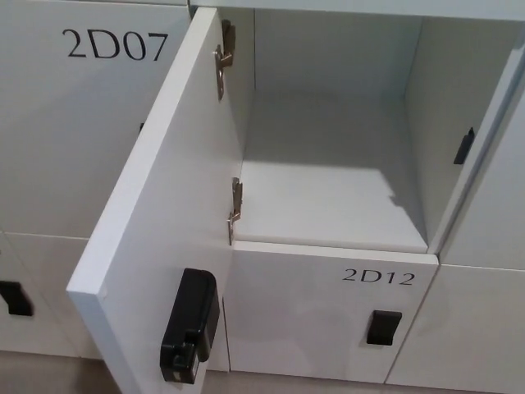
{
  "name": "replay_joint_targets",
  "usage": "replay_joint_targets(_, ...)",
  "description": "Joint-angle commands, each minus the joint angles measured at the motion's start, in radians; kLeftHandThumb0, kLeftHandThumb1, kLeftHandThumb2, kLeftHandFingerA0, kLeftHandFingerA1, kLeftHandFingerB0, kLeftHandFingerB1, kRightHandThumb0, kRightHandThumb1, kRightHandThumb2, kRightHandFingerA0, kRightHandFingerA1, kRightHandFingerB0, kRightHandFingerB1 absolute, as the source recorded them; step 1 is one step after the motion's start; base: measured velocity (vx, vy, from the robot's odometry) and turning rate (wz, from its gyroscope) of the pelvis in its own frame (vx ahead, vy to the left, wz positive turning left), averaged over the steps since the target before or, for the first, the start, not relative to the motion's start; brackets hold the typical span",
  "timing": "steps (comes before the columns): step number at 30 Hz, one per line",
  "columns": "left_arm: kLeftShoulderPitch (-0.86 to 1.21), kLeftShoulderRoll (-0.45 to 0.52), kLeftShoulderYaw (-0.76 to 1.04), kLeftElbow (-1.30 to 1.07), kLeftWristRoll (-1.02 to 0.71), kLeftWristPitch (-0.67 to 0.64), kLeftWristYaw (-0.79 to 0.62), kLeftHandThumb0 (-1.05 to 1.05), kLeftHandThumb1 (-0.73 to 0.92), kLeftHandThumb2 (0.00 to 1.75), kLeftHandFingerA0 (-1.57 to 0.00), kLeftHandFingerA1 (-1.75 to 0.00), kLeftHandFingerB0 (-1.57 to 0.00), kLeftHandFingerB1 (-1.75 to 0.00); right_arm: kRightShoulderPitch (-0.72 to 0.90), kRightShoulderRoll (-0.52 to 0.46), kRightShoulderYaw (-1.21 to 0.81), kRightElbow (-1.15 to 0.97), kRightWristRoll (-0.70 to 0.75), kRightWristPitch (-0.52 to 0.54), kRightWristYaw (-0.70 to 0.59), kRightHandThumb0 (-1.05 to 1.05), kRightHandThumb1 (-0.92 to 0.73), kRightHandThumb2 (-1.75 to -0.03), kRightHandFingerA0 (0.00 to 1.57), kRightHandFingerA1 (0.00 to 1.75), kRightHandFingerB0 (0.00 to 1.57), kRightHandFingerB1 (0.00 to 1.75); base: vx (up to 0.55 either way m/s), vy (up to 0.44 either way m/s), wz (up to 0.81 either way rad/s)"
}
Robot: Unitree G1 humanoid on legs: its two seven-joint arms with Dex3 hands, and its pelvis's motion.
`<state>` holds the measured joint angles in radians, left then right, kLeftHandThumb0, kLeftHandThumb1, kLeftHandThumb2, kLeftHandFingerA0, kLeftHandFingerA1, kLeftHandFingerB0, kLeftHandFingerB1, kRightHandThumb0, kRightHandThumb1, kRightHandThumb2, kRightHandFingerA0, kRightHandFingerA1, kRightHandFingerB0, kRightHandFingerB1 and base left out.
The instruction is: The robot uses its left hand to push the door of an open cabinet towards the right and closes it
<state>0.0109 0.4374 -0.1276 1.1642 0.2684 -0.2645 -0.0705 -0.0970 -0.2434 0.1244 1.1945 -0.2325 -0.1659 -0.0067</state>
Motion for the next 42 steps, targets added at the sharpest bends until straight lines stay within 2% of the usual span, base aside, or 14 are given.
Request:
replay_joint_targets(1,-0.009,0.027,-0.01,0.024,0.011,-0.064,-0.01,-0.69,0.78,1.04,-0.23,-0.48,-0.14,-0.42,-0.011,-0.024,0.006,0.024,-0.015,-0.046,-0.009,-0.48,-0.88,-0.66,0.34,0.36,0.3,0.32,0.0,0.0,0.0)
replay_joint_targets(2,-0.01,0.028,-0.002,0.03,0.007,-0.074,0.013,-0.65,0.92,0.69,-0.35,-0.34,-0.25,-0.29,-0.015,-0.024,0.005,0.026,-0.013,-0.044,-0.007,-0.48,-0.88,-0.66,0.34,0.35,0.3,0.32,0.0,0.0,0.0)
replay_joint_targets(6,-0.009,0.021,0.026,0.04,-0.023,-0.098,0.014,-0.64,0.91,0.68,-0.35,-0.33,-0.23,-0.29,-0.015,-0.025,0.004,0.03,-0.01,-0.051,-0.001,-0.5,-0.9,-0.67,0.32,0.35,0.28,0.32,0.0,0.0,0.0)
replay_joint_targets(7,-0.007,0.018,0.032,0.041,-0.028,-0.1,0.021,-0.71,0.76,1.04,-0.24,-0.47,-0.13,-0.41,-0.012,-0.021,-0.005,0.032,-0.004,-0.063,-0.017,-0.55,-0.92,-0.67,0.34,0.37,0.25,0.31,0.0,0.0,0.0)
replay_joint_targets(8,-0.007,0.015,0.038,0.044,-0.028,-0.103,0.031,-0.71,0.76,1.04,-0.24,-0.47,-0.13,-0.41,-0.009,-0.016,-0.016,0.035,0.004,-0.077,-0.037,-0.55,-0.92,-0.67,0.34,0.37,0.25,0.31,0.0,0.0,0.0)
replay_joint_targets(9,-0.008,0.012,0.045,0.046,-0.033,-0.105,0.034,-0.72,0.92,0.71,-0.31,-0.33,-0.2,-0.28,-0.01,-0.014,-0.019,0.038,0.005,-0.08,-0.048,-0.59,-0.92,-0.7,0.31,0.37,0.23,0.32,0.0,0.0,0.0)
replay_joint_targets(12,-0.011,0.008,0.058,0.052,-0.035,-0.11,0.037,-0.72,0.92,0.71,-0.31,-0.33,-0.2,-0.28,-0.013,-0.012,-0.022,0.045,0.001,-0.083,-0.059,-0.59,-0.92,-0.7,0.31,0.37,0.23,0.32,0.0,0.0,0.0)
replay_joint_targets(15,-0.028,-0.002,0.068,0.044,-0.031,-0.157,0.077,-0.72,0.76,1.04,-0.25,-0.46,-0.15,-0.42,-0.008,-0.011,-0.028,0.05,0.004,-0.099,-0.056,-0.59,-0.92,-0.68,0.32,0.37,0.22,0.31,0.0,0.0,0.0)
replay_joint_targets(16,-0.052,-0.007,0.045,0.025,0.008,-0.169,0.14,-0.73,0.92,0.7,-0.33,-0.34,-0.21,-0.28,-0.008,-0.01,-0.031,0.051,0.006,-0.102,-0.055,-0.59,-0.91,-0.67,0.32,0.37,0.23,0.31,0.0,0.0,0.0)
replay_joint_targets(34,-0.305,-0.081,-0.205,-0.515,0.258,-0.011,0.191,-0.7,0.92,0.69,-0.21,-0.32,-0.2,-0.28,-0.009,-0.013,-0.021,0.052,-0.001,-0.094,-0.042,-0.54,-0.89,-0.66,0.34,0.36,0.27,0.31,0.0,0.0,0.0)
replay_joint_targets(35,-0.339,-0.102,-0.251,-0.565,0.288,0.017,0.138,-0.34,0.57,1.12,-0.01,-0.49,0.0,-0.47,-0.012,-0.015,-0.02,0.056,-0.002,-0.095,-0.037,-0.56,-0.9,-0.66,0.33,0.37,0.25,0.31,0.0,0.0,0.0)
replay_joint_targets(36,-0.339,-0.102,-0.251,-0.565,0.288,0.017,0.138,-0.34,0.57,1.12,-0.01,-0.49,0.0,-0.47,-0.012,-0.015,-0.02,0.056,-0.002,-0.095,-0.037,-0.56,-0.9,-0.66,0.33,0.37,0.25,0.31,0.0,0.0,0.0)
replay_joint_targets(37,-0.372,-0.124,-0.302,-0.625,0.335,0.067,0.098,-0.71,0.92,0.71,-0.19,-0.33,-0.19,-0.29,-0.013,-0.018,-0.02,0.055,-0.002,-0.103,-0.032,-0.55,-0.9,-0.67,0.34,0.37,0.27,0.31,0.0,0.0,0.0)
replay_joint_targets(42,-0.416,-0.173,-0.364,-0.679,0.356,0.134,0.068,-0.69,0.92,0.68,-0.21,-0.32,-0.21,-0.28,-0.02,-0.022,-0.019,0.054,-0.003,-0.103,-0.035,-0.56,-0.89,-0.66,0.34,0.37,0.26,0.31,0.0,0.0,0.0)
